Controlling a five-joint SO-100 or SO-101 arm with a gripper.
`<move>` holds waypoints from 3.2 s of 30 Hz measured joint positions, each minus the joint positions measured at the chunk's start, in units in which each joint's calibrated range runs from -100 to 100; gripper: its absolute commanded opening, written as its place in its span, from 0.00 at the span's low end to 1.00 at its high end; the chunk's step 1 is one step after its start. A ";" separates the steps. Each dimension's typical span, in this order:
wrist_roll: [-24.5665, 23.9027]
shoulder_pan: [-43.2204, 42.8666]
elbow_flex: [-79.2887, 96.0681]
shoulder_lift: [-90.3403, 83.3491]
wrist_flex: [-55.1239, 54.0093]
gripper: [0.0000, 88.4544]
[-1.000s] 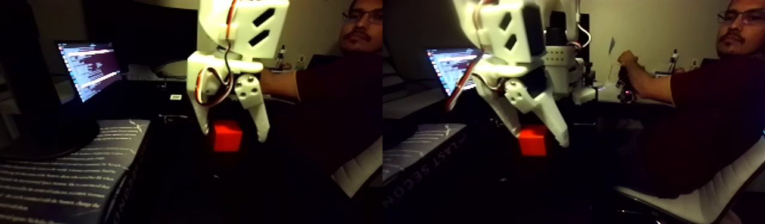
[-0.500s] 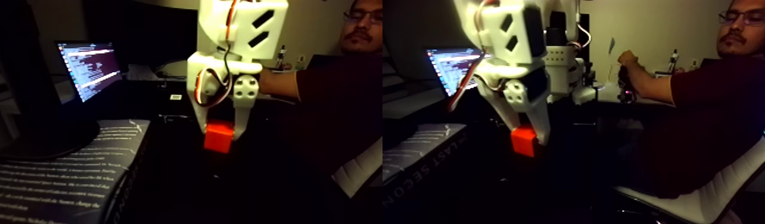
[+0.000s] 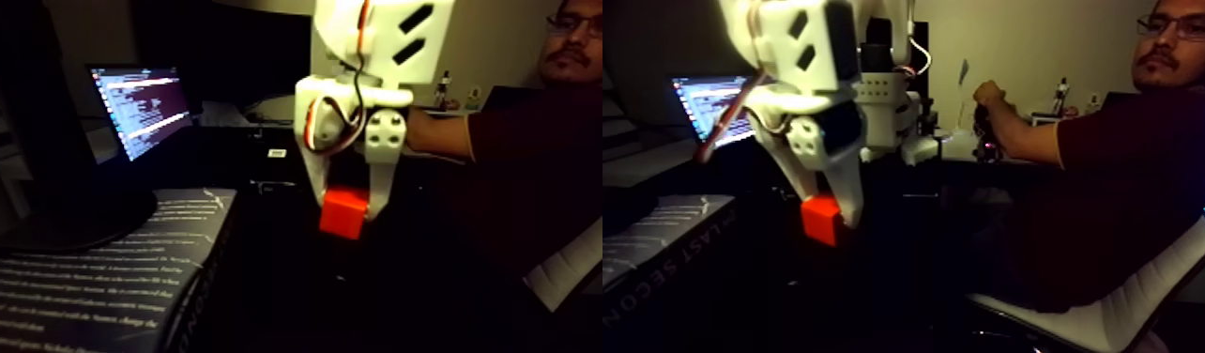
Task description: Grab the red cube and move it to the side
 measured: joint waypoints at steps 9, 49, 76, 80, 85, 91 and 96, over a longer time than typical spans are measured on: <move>-3.30 0.00 0.00 -6.06 1.39 0.03; -12.01 23.32 -50.64 11.53 23.99 0.03; -21.87 23.32 -33.58 11.86 7.10 0.08; -22.71 23.32 -33.58 11.86 6.53 0.11; -22.81 23.32 -33.21 12.12 6.45 0.11; -22.97 24.02 -33.21 14.56 3.18 0.11; -23.23 24.86 -33.21 15.82 1.06 0.11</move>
